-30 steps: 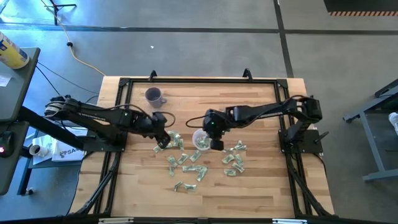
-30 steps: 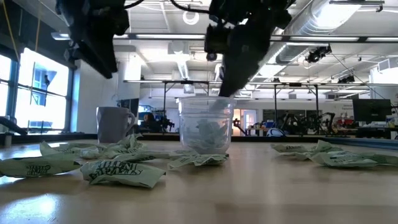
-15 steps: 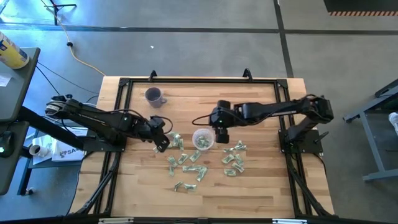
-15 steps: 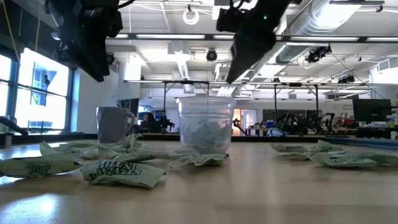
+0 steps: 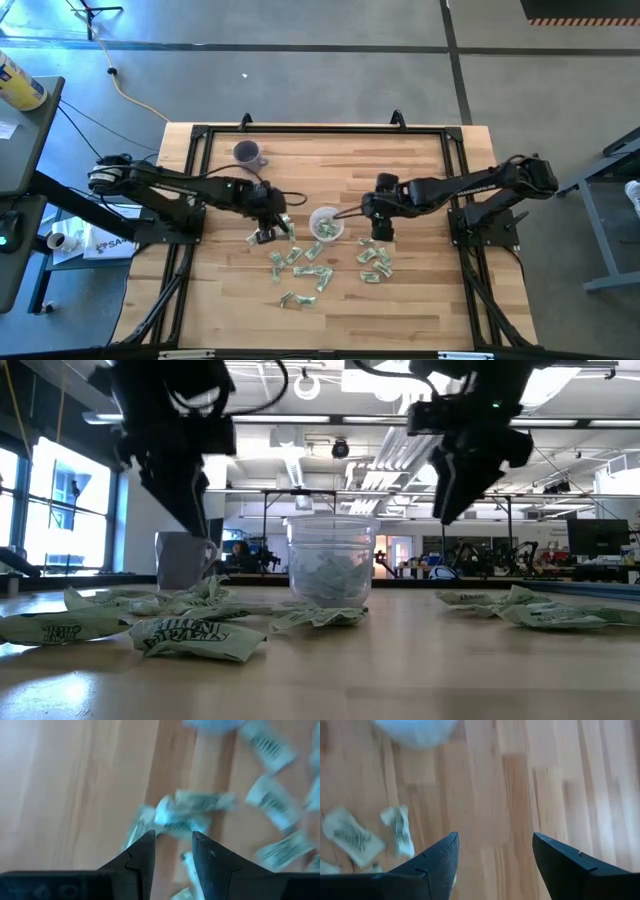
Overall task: Pick and place Stevia / Truvia into bins
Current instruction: Put the stevia packet into the transparent container
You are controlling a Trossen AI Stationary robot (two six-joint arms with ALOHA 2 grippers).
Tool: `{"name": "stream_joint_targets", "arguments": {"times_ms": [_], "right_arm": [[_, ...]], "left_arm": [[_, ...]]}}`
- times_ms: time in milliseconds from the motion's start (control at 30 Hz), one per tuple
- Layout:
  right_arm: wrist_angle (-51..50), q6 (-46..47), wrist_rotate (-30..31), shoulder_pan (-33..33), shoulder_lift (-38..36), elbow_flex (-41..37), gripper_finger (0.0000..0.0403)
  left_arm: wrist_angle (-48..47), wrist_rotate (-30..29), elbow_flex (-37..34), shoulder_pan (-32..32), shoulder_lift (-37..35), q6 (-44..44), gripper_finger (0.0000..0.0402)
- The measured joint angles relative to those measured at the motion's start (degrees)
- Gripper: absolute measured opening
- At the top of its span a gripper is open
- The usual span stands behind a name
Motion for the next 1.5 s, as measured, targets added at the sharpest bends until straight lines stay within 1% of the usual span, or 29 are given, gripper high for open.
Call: {"name": "stream_joint_targets", "arguments": {"times_ms": [167,300,400,633,733,800,867,1033,1167,1300,1400,1500], "right_arm": [[-4.8,7.2,2.8,2.9,-0.8,-1.7,0.0244],[-5.6,9.8,4.5,5.1,-0.8,-2.3,0.0244],[-5.6,11.4,6.5,6.3,-0.8,-2.4,0.0244],[-5.3,13.0,8.3,6.7,-0.8,-2.4,0.0244],[-5.0,13.0,8.5,6.7,-0.8,-2.4,0.0244],[-5.0,13.0,8.0,6.8,-0.8,-2.4,0.0244],[-4.9,13.0,7.2,7.2,-0.8,-2.4,0.0244],[-4.8,13.9,6.2,8.9,-0.8,-2.4,0.0244],[-5.3,14.0,5.3,10.1,-0.8,-2.4,0.0244],[-5.7,14.2,5.3,10.6,-0.8,-2.4,0.0244],[-5.7,15.6,5.7,10.6,-0.8,-2.4,0.0244],[-5.6,17.7,6.4,10.6,-0.8,-2.4,0.0244]], "left_arm": [[1.5,4.7,-3.4,5.7,1.8,6.9,0.0161],[5.5,7.7,-5.8,9.0,1.8,12.9,0.0161],[7.5,10.0,-7.3,11.2,1.8,15.6,0.0161],[8.2,10.3,-8.4,11.9,1.8,23.1,0.0161],[10.5,8.1,-8.4,11.8,3.3,23.2,0.0163],[10.7,6.8,-8.3,11.8,4.1,22.8,0.0173],[10.9,5.8,-8.2,11.8,5.2,23.0,0.019],[10.9,5.6,-8.2,10.9,5.3,23.2,0.0245],[11.0,5.9,-8.2,8.9,5.3,21.5,0.0271],[11.1,6.0,-7.7,6.2,5.3,19.0,0.0272],[12.0,6.1,-7.4,4.9,5.6,18.5,0.0261],[11.3,6.1,-7.4,5.0,7.2,16.6,0.0242]]}}
